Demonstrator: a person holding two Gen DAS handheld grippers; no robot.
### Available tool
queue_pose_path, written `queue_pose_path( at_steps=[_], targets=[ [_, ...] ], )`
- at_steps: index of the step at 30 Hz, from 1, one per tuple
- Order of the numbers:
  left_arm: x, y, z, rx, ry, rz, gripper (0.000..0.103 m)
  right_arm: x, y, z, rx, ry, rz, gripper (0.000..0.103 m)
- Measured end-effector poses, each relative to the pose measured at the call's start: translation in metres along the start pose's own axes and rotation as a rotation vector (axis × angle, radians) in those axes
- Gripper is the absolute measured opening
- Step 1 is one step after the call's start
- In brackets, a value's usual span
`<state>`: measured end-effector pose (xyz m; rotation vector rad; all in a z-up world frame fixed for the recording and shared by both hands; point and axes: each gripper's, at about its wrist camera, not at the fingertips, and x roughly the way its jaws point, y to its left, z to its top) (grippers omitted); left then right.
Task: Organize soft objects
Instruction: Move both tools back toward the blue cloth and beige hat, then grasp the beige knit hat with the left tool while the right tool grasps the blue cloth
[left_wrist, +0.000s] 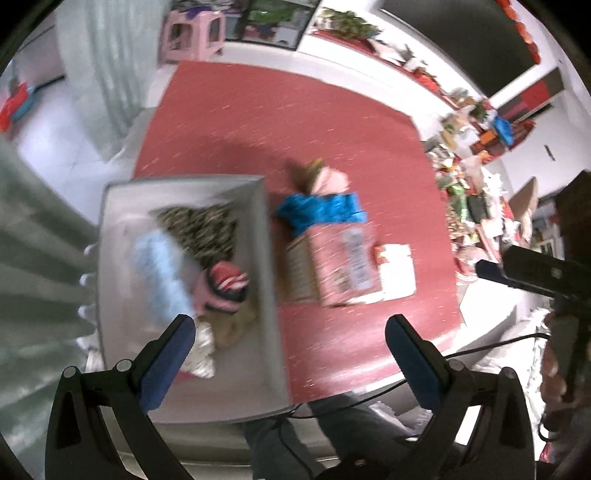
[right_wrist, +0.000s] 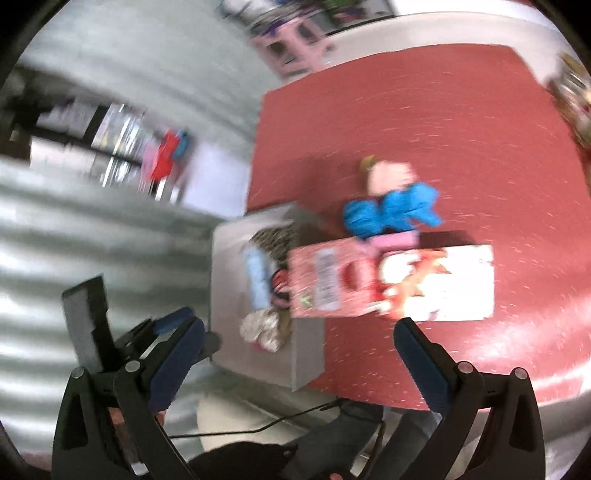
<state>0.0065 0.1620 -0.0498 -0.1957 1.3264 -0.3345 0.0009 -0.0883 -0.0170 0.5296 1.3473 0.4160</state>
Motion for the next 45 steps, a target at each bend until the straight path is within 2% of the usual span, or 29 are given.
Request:
queue_pose_path(
  at_steps=[5,9,13,16,20,23,28,33,38,40,41,42,43,44,45],
  targets=[
    [-0.006,-0.038,0.038,0.05,-0.021,-0.004,0.103,-0.032,-0.038,0.024,0.084,-0.072,-0.008,0.103],
    [-0.003,-0.061,0.074,0.067,-0.035,0.013,0.103,-0.043,-0.053,0.045,0.107,-0.098,-0.012,0.103],
    [0.014,-0.078,0.117,0.091,-0.037,0.08,0.103,-0.042,-0.063,0.07,0.102,-0.096,-0.034,0.103],
    [0.04,-0.08,0.142,0.073,0.008,0.09,0.103,-0.021,-0.076,0.087,0.104,-0.056,-0.068,0.103],
    [0.099,-0.076,0.174,0.005,0.13,0.076,0.103,0.026,-0.1,0.099,0.101,0.027,-0.133,0.103],
    [0.133,-0.073,0.188,-0.031,0.185,0.109,0.103,0.063,-0.112,0.1,0.075,0.098,-0.158,0.103],
    [0.159,-0.053,0.197,-0.157,0.225,0.092,0.103,0.115,-0.125,0.112,0.073,0.161,-0.149,0.103],
    [0.176,-0.038,0.204,-0.2,0.242,0.126,0.103,0.169,-0.137,0.128,0.107,0.23,-0.15,0.103],
    [0.201,-0.028,0.207,-0.235,0.285,0.139,0.103,0.2,-0.136,0.128,0.081,0.275,-0.162,0.103],
    [0.211,-0.026,0.208,-0.241,0.302,0.143,0.103,0.207,-0.135,0.126,0.069,0.284,-0.178,0.089],
    [0.217,-0.026,0.208,-0.244,0.311,0.147,0.103,0.209,-0.135,0.125,0.065,0.286,-0.185,0.069],
    [0.22,-0.027,0.208,-0.247,0.317,0.147,0.103,0.21,-0.136,0.123,0.07,0.289,-0.191,0.056],
    [0.224,-0.027,0.207,-0.248,0.324,0.147,0.103,0.211,-0.138,0.122,0.077,0.292,-0.189,0.051],
    [0.228,-0.028,0.207,-0.25,0.332,0.148,0.103,0.212,-0.141,0.121,0.088,0.3,-0.179,0.04],
    [0.233,-0.029,0.206,-0.249,0.341,0.15,0.103,0.211,-0.143,0.121,0.093,0.303,-0.169,0.033]
  ],
)
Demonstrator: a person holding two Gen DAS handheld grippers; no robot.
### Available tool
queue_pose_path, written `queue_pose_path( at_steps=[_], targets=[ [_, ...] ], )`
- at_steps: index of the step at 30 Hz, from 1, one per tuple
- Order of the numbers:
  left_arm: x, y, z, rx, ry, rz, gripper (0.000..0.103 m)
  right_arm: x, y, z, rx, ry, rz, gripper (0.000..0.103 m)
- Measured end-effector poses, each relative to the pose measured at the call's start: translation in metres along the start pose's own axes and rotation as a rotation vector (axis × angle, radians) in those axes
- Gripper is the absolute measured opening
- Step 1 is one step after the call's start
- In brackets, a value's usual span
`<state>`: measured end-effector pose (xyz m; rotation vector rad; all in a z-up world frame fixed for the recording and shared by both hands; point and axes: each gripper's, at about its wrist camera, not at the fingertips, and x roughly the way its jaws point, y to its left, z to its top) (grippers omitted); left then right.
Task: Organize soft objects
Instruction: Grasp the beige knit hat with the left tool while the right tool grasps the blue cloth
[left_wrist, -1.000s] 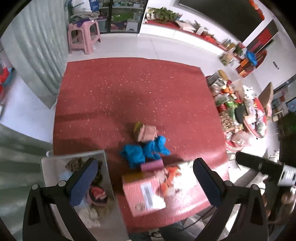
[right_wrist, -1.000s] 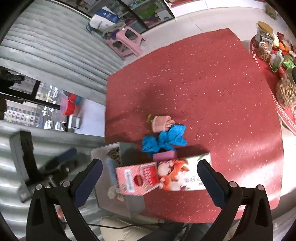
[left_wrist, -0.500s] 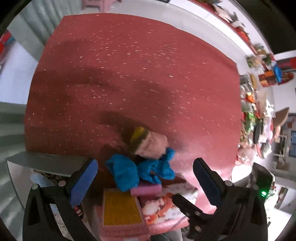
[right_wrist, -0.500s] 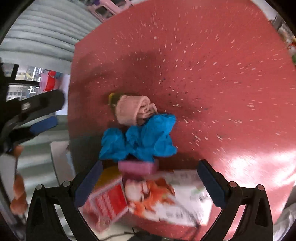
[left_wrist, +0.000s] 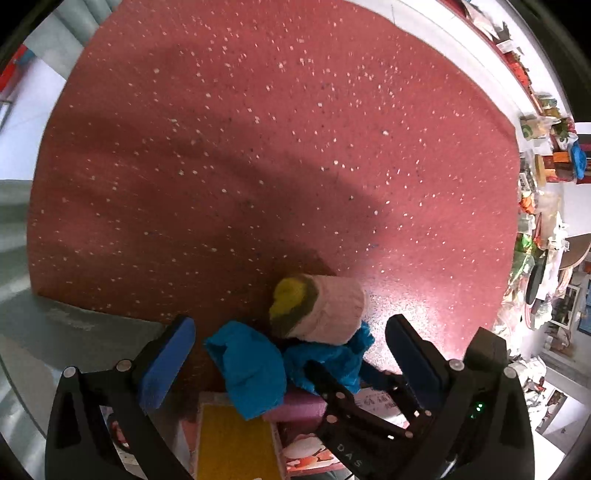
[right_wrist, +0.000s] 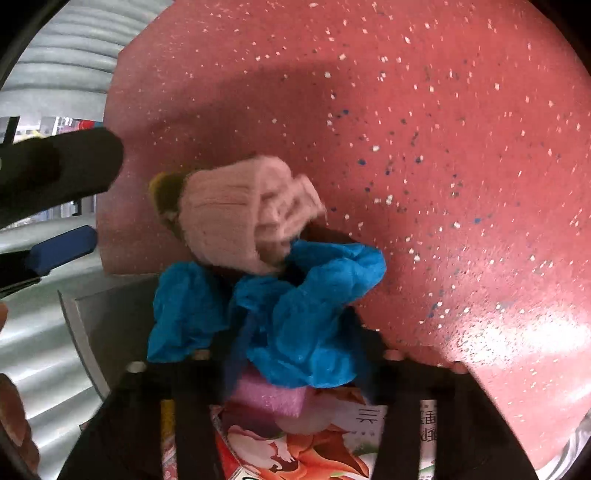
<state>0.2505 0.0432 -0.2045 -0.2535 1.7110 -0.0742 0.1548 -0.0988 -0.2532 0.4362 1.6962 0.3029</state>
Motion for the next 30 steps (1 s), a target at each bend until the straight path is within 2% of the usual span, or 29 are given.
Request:
queue_pose_path(
  at_steps=[1,3,6,12,17,19,22,23,25,27,30],
  targets=[
    [0.003,-0.002,0.001,0.0,0.006,0.002,0.103,-0.002,-0.003,-0.001,0.006,-0.005,0.009,0.033],
    [0.01,-0.007,0.001,0.008,0.014,0.016,0.103,-0.012,-0.013,-0.002,0.021,-0.028,0.019,0.027],
    [0.024,-0.019,0.002,0.03,0.041,0.03,0.103,-0.031,-0.03,-0.004,0.064,-0.059,0.048,0.027],
    [0.056,-0.048,0.001,0.11,0.087,0.158,0.103,-0.06,-0.07,-0.017,0.145,-0.107,0.085,0.027],
    [0.072,-0.06,0.003,0.124,0.102,0.202,0.102,-0.066,-0.089,-0.028,0.18,-0.119,0.103,0.027],
    [0.075,-0.062,0.003,0.126,0.102,0.214,0.098,-0.061,-0.089,-0.033,0.186,-0.122,0.104,0.027],
    [0.077,-0.061,0.003,0.115,0.107,0.199,0.085,-0.063,-0.091,-0.039,0.189,-0.121,0.104,0.027],
    [0.078,-0.062,0.002,0.113,0.105,0.188,0.073,-0.065,-0.089,-0.04,0.191,-0.121,0.105,0.027],
    [0.078,-0.061,0.002,0.114,0.111,0.166,0.067,-0.071,-0.093,-0.041,0.192,-0.122,0.108,0.027],
    [0.075,-0.062,0.0,0.123,0.097,0.154,0.056,-0.071,-0.092,-0.034,0.192,-0.125,0.11,0.027],
    [0.065,-0.07,-0.002,0.133,0.058,0.132,0.051,-0.077,-0.092,-0.037,0.188,-0.136,0.117,0.027]
  ],
)
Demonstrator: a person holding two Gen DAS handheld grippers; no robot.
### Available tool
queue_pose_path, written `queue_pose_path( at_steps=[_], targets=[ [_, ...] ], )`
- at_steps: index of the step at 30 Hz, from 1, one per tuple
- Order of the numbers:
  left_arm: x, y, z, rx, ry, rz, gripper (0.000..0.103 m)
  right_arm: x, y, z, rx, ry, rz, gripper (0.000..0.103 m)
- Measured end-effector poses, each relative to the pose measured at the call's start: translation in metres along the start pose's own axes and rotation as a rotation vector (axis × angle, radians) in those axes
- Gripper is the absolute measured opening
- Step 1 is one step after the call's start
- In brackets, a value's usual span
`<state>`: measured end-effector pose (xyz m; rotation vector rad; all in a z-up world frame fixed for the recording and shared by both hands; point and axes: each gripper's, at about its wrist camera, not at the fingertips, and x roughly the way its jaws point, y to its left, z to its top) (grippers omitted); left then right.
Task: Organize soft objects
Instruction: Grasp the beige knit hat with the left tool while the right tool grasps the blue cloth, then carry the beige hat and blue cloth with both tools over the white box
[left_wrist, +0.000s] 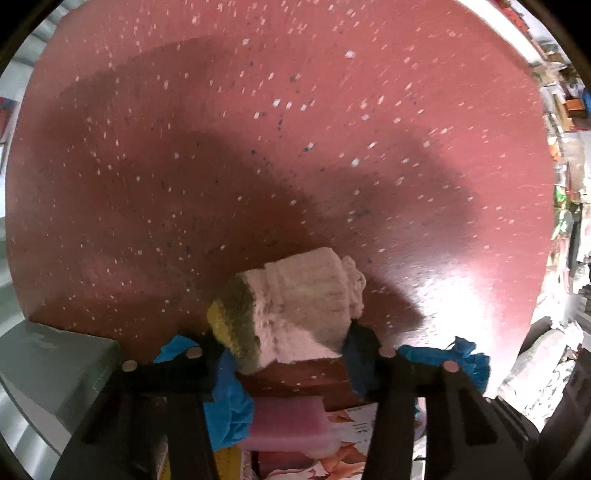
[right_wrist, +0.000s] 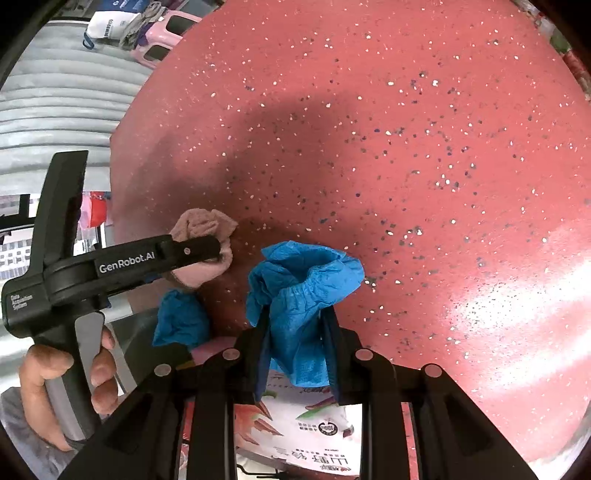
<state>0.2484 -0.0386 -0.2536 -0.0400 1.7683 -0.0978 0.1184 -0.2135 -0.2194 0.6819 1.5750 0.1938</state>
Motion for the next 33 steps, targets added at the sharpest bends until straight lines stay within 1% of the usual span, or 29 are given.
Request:
queue_pose_path(
  at_steps=[4,8,12,13,17,20,21,22,23,33],
  targets=[
    [-0.018,-0.007,-0.007,0.015,-0.046,-0.028,0.051,-0.011,-0.002,-0.004,-0.006,-0.02,0.006,0.027],
    [-0.034,-0.019,-0.018,0.053,-0.093,-0.035,0.051,-0.023,-0.003,-0.009,-0.004,-0.038,0.016,0.027],
    [-0.05,-0.016,-0.024,0.048,-0.126,-0.062,0.051,-0.031,0.007,-0.01,-0.019,-0.054,0.022,0.027],
    [-0.056,-0.017,-0.031,0.045,-0.137,-0.065,0.051,-0.033,0.012,-0.011,-0.024,-0.058,0.026,0.027],
    [-0.073,0.011,-0.034,0.016,-0.183,-0.072,0.051,-0.039,0.03,-0.014,-0.056,-0.077,0.03,0.027],
    [-0.083,0.029,-0.044,-0.017,-0.208,-0.067,0.051,-0.043,0.043,-0.016,-0.076,-0.087,0.035,0.027],
    [-0.085,0.03,-0.048,-0.029,-0.215,-0.072,0.051,-0.045,0.047,-0.017,-0.085,-0.09,0.035,0.027],
    [-0.087,0.047,-0.046,-0.04,-0.221,-0.075,0.051,-0.045,0.052,-0.018,-0.094,-0.092,0.035,0.027],
    [-0.092,0.055,-0.048,-0.054,-0.23,-0.077,0.051,-0.046,0.058,-0.021,-0.108,-0.093,0.034,0.027],
    [-0.122,0.119,-0.092,-0.133,-0.295,-0.086,0.051,-0.051,0.099,-0.049,-0.203,-0.097,0.005,0.027]
  ],
)
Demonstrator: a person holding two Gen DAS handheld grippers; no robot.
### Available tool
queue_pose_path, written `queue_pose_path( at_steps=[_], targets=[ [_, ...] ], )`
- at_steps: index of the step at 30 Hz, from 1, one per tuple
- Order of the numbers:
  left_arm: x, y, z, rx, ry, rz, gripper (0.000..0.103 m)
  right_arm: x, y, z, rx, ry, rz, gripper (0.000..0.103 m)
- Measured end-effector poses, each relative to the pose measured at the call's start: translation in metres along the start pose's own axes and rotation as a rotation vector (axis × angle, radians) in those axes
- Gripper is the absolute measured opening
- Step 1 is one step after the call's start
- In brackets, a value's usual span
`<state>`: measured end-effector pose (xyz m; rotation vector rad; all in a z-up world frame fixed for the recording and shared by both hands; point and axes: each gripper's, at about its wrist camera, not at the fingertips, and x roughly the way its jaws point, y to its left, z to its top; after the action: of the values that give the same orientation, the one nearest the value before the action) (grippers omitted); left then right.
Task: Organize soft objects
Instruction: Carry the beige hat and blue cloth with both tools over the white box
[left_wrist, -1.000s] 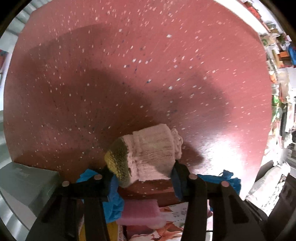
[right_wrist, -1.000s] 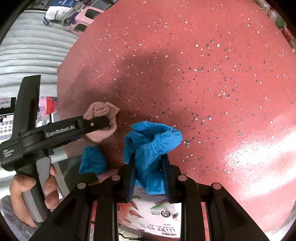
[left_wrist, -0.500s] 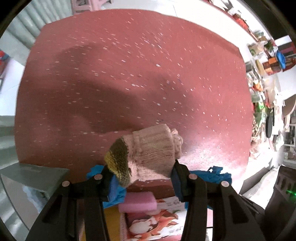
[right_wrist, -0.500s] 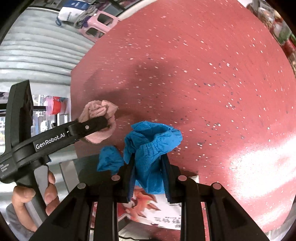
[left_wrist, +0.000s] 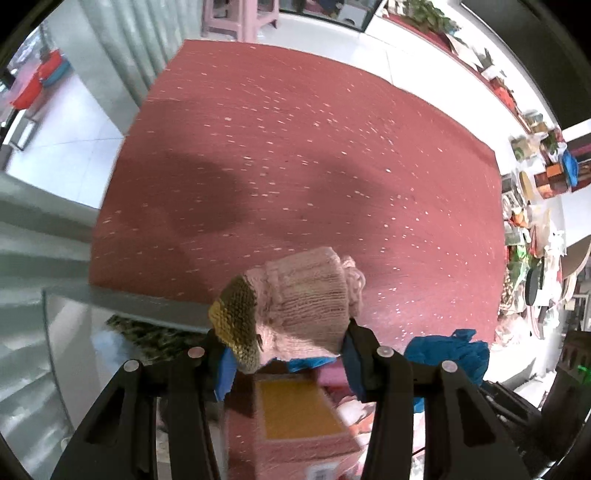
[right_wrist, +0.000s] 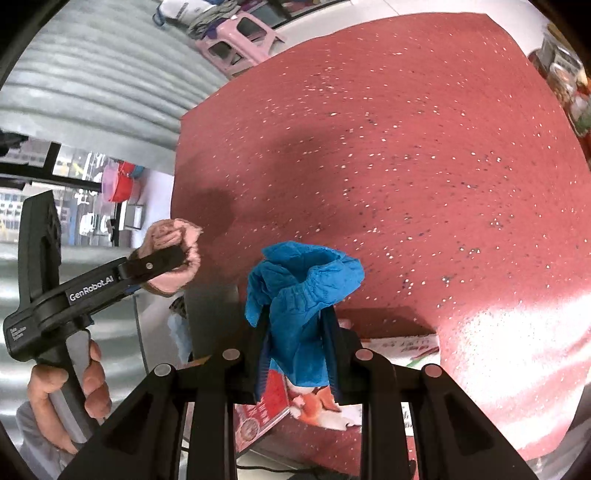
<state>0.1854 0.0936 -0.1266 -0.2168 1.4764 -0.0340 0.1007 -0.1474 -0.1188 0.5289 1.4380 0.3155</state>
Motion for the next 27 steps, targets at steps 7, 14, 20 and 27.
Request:
queue_pose_path(
  at_steps=[7,14,20,27],
  targets=[
    [-0.024,0.027,-0.023,-0.003,-0.032,-0.019,0.051,-0.004,0.018,-0.02,-0.041,-0.005,-0.041,0.027],
    [-0.036,0.053,-0.055,-0.012,-0.033,-0.038,0.051,-0.014,0.026,-0.051,-0.073,0.0,-0.09,0.027],
    [-0.042,0.07,-0.085,-0.003,-0.027,-0.049,0.051,-0.014,0.026,-0.077,-0.063,0.011,-0.118,0.027],
    [-0.043,0.086,-0.116,0.01,-0.021,-0.06,0.051,-0.014,0.029,-0.107,-0.056,0.026,-0.146,0.027]
  ],
)
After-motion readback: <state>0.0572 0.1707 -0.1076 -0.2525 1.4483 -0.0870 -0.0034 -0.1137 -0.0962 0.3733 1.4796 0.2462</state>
